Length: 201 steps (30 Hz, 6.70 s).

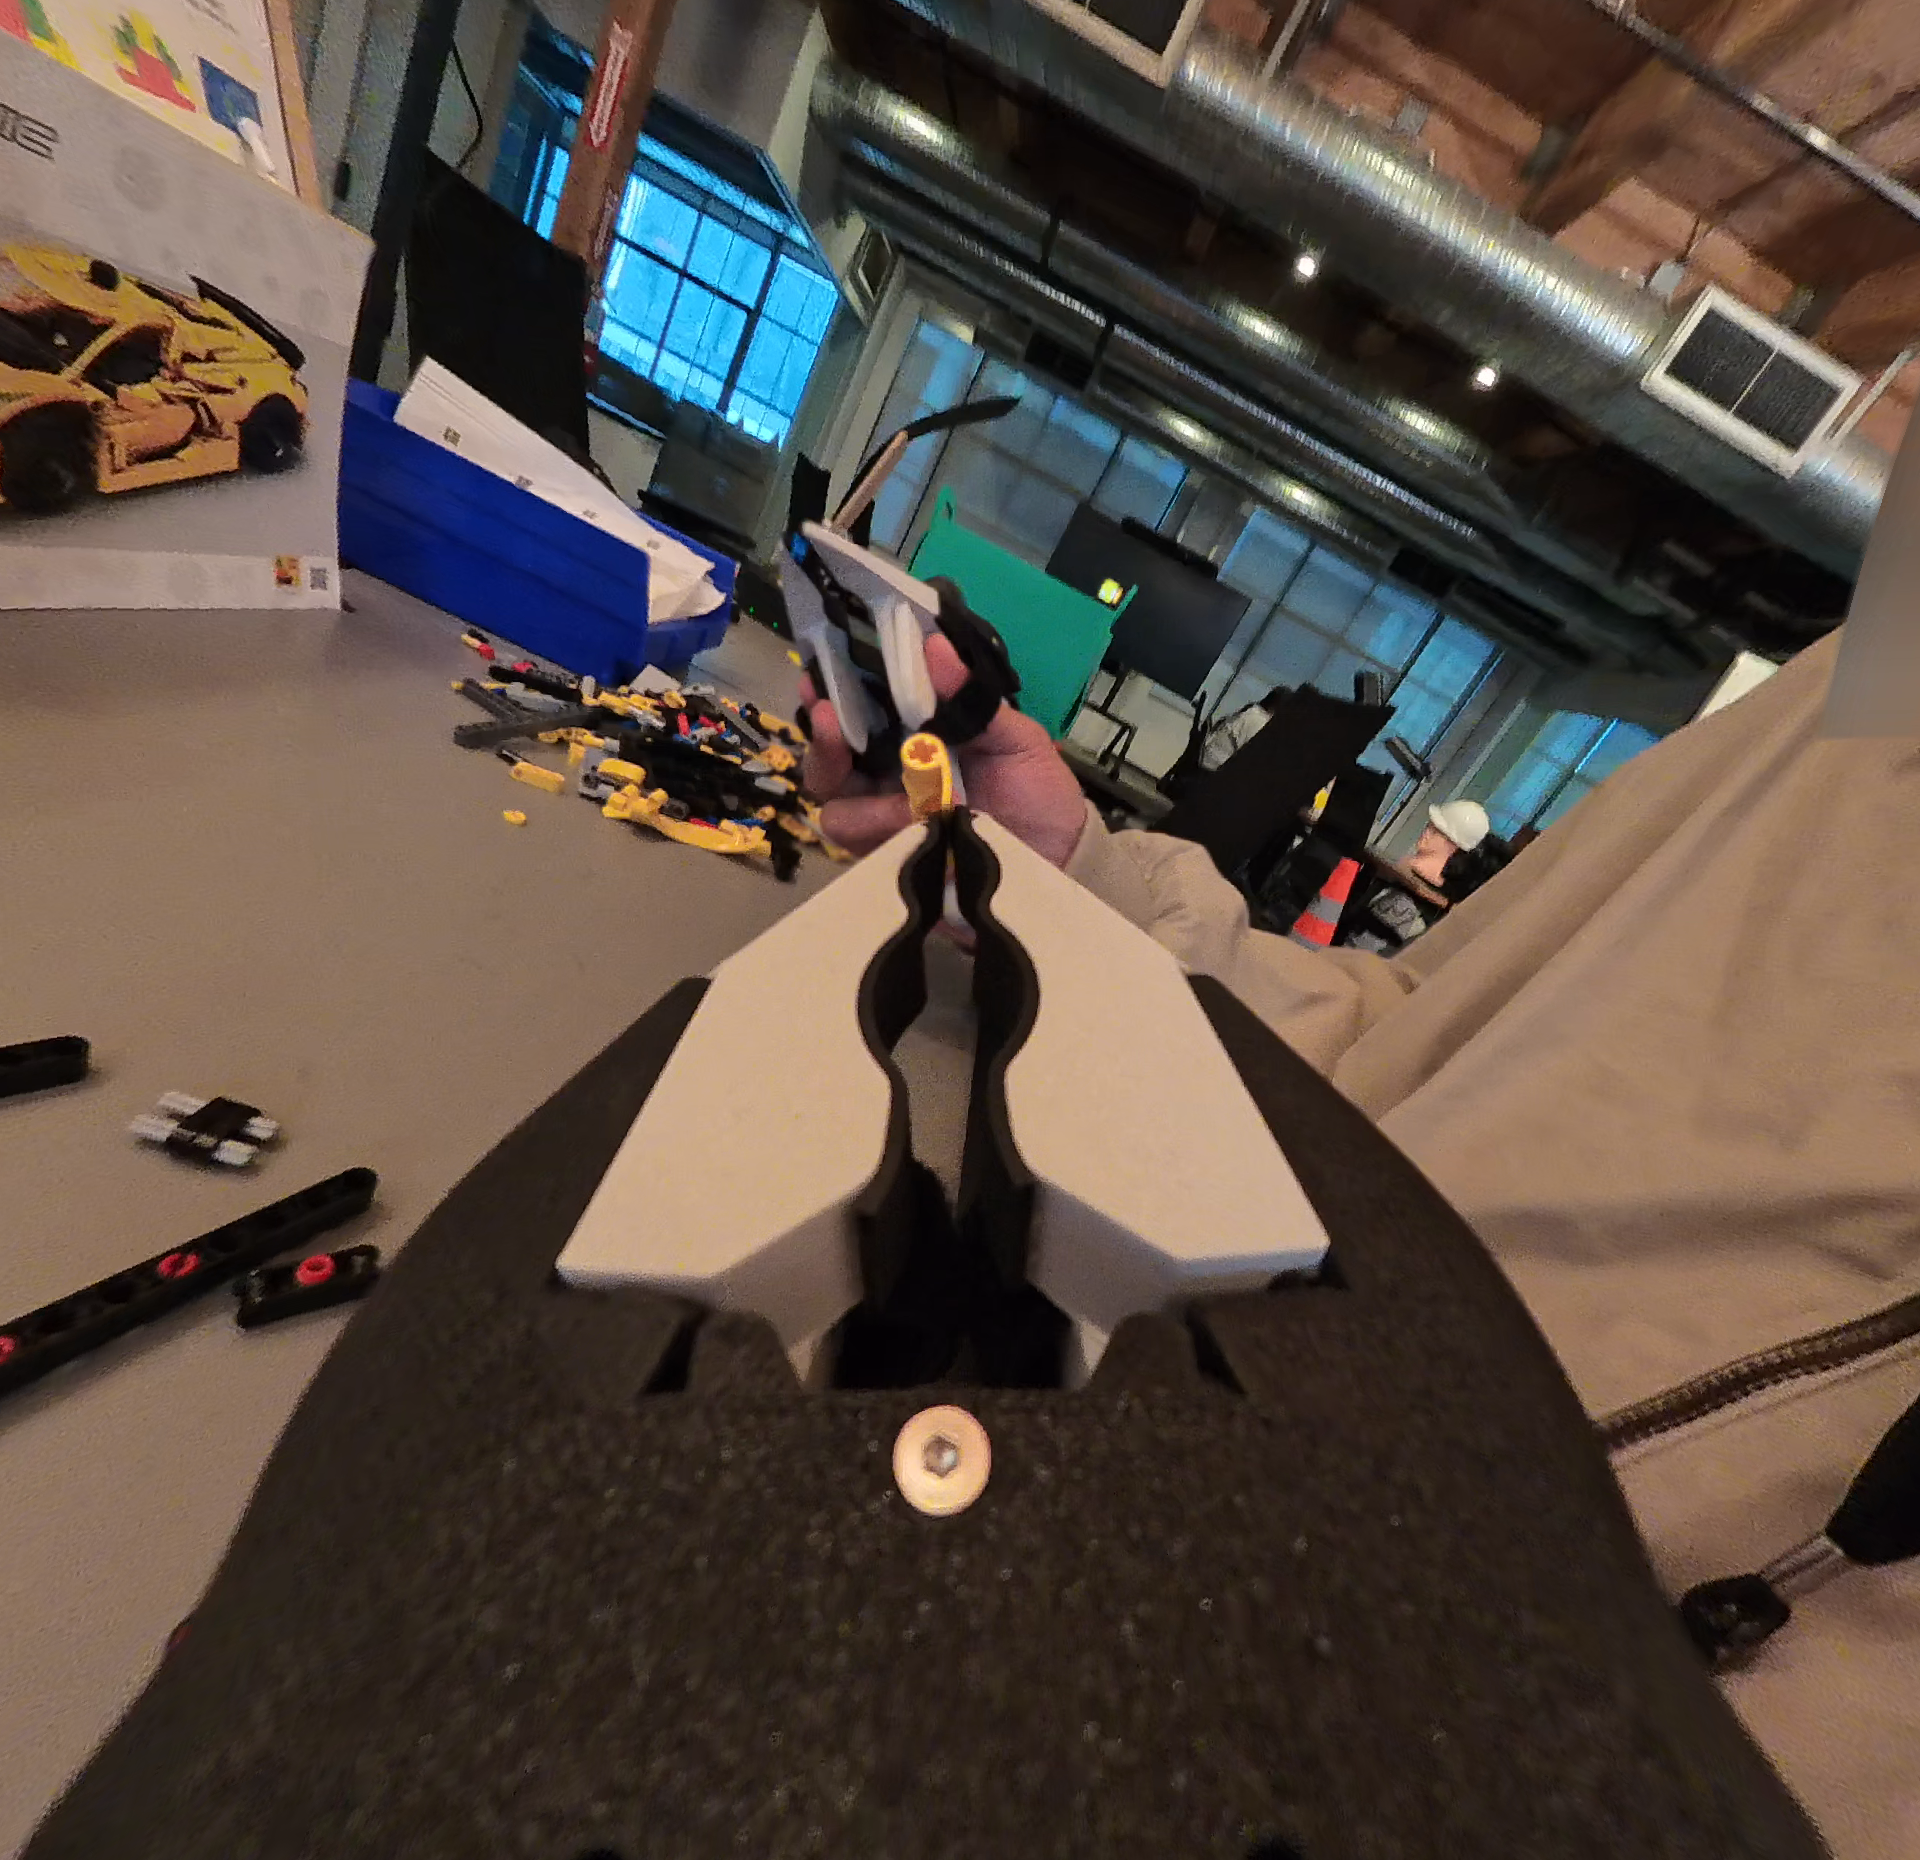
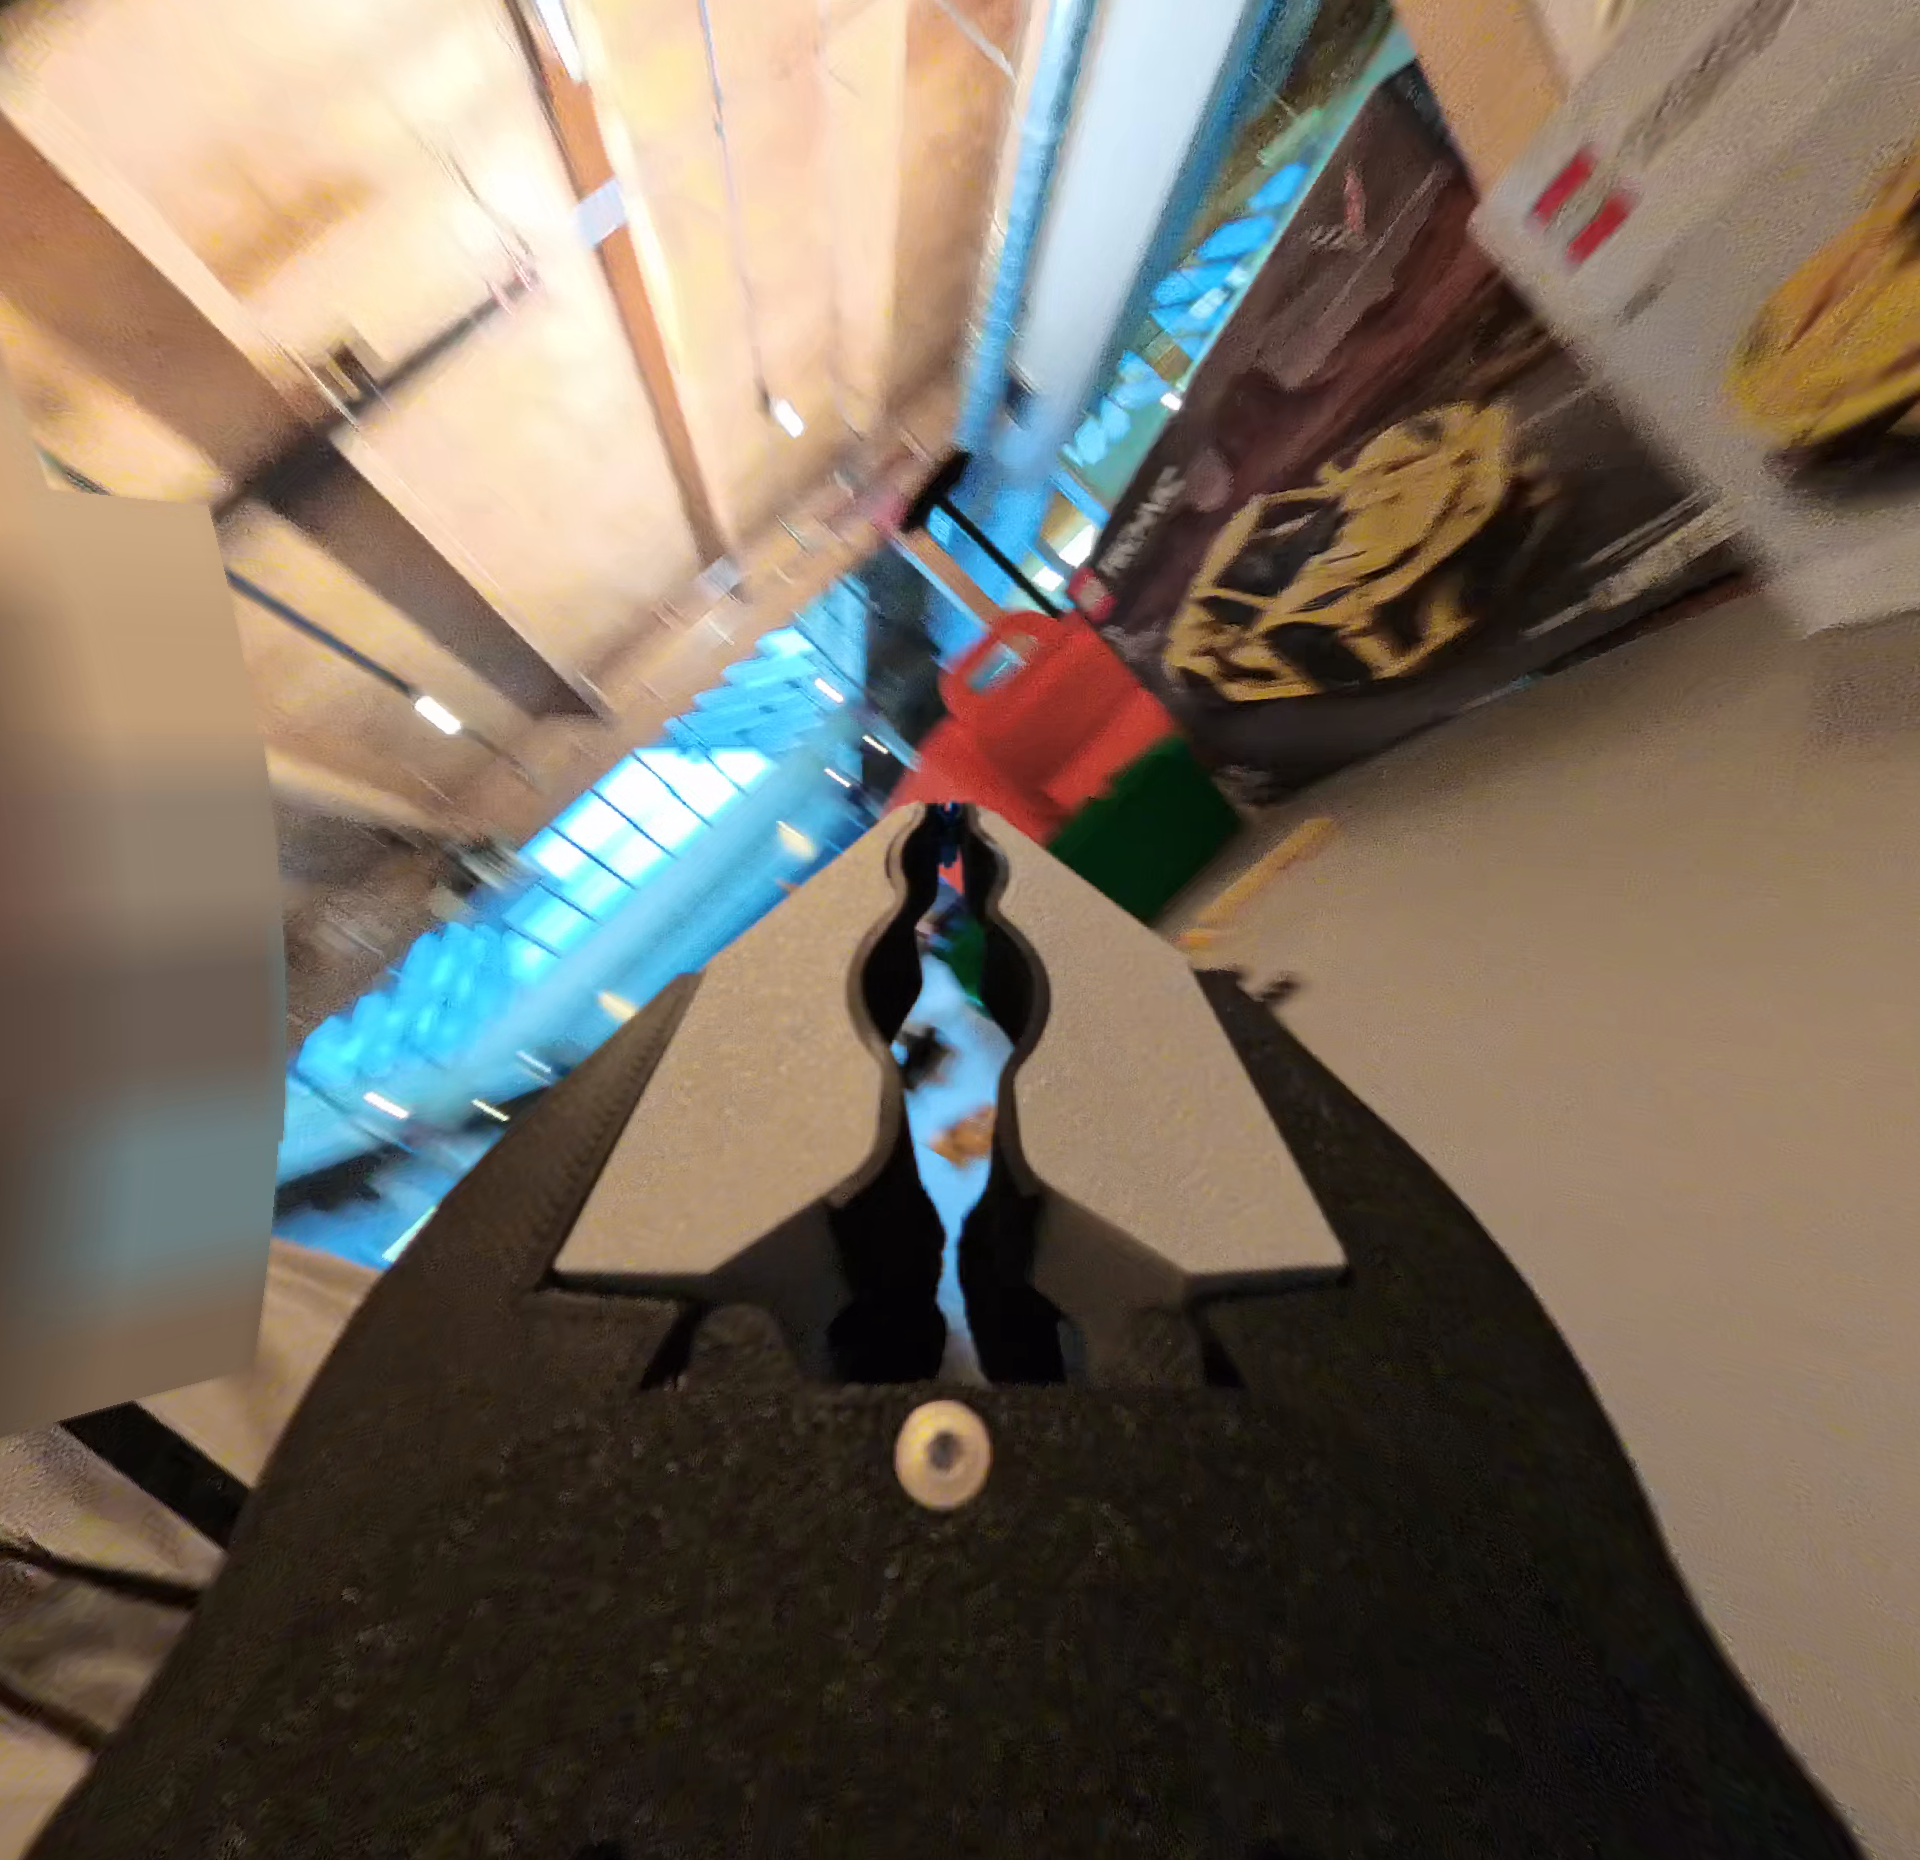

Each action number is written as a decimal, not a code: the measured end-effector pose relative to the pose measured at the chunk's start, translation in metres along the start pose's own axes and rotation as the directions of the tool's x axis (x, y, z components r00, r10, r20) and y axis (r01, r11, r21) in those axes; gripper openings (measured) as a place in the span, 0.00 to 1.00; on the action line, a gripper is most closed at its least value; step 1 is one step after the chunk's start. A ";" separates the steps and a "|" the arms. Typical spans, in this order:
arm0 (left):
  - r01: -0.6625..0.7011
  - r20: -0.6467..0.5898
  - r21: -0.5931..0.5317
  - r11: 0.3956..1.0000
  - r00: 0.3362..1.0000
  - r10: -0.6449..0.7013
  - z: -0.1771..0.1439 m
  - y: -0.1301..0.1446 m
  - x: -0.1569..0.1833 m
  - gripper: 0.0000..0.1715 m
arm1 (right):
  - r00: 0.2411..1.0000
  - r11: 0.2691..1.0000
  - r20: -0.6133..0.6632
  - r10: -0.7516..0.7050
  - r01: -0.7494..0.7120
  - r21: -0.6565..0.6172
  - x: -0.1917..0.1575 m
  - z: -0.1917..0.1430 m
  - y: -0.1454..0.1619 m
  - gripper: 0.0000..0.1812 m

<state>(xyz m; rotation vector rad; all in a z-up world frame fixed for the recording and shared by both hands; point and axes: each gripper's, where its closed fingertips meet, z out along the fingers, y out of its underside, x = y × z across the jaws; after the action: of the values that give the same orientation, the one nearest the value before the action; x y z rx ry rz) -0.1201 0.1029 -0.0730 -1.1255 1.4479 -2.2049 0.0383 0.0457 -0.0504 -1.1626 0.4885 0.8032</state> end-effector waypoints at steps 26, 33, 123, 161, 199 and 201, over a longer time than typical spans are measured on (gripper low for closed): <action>0.228 0.020 -0.056 0.972 0.974 -0.227 0.011 0.016 -0.023 0.01 | 0.517 0.291 0.203 -0.832 0.717 -0.633 0.015 -0.016 0.061 0.31; 0.331 -0.064 -0.032 0.943 0.941 -0.333 0.008 0.011 -0.018 0.01 | 0.326 0.213 0.308 -0.894 0.912 -0.350 -0.044 0.064 0.144 0.23; 0.291 0.021 0.067 0.954 0.956 -0.293 -0.007 -0.011 -0.041 0.04 | 0.588 0.371 0.152 -0.795 0.668 -0.645 -0.007 0.013 0.083 0.02; 0.058 -0.015 0.063 0.996 0.998 -0.057 -0.006 -0.020 -0.011 0.04 | 0.951 0.844 0.267 -0.156 0.269 -0.465 -0.053 0.053 0.142 0.02; -0.084 0.180 -0.191 0.978 0.976 0.119 0.011 0.023 -0.033 0.04 | 0.962 0.827 0.141 -0.233 0.272 -0.492 -0.029 0.059 0.147 0.06; -0.087 0.170 -0.198 0.976 0.978 0.122 0.012 0.024 -0.032 0.04 | 0.964 0.827 0.135 -0.230 0.267 -0.495 -0.027 0.058 0.147 0.02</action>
<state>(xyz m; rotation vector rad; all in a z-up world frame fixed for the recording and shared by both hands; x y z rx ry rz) -0.0951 0.1030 -0.1064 -1.2429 1.6230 -1.8720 -0.0955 0.1175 -0.1012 -1.6457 0.0501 0.7609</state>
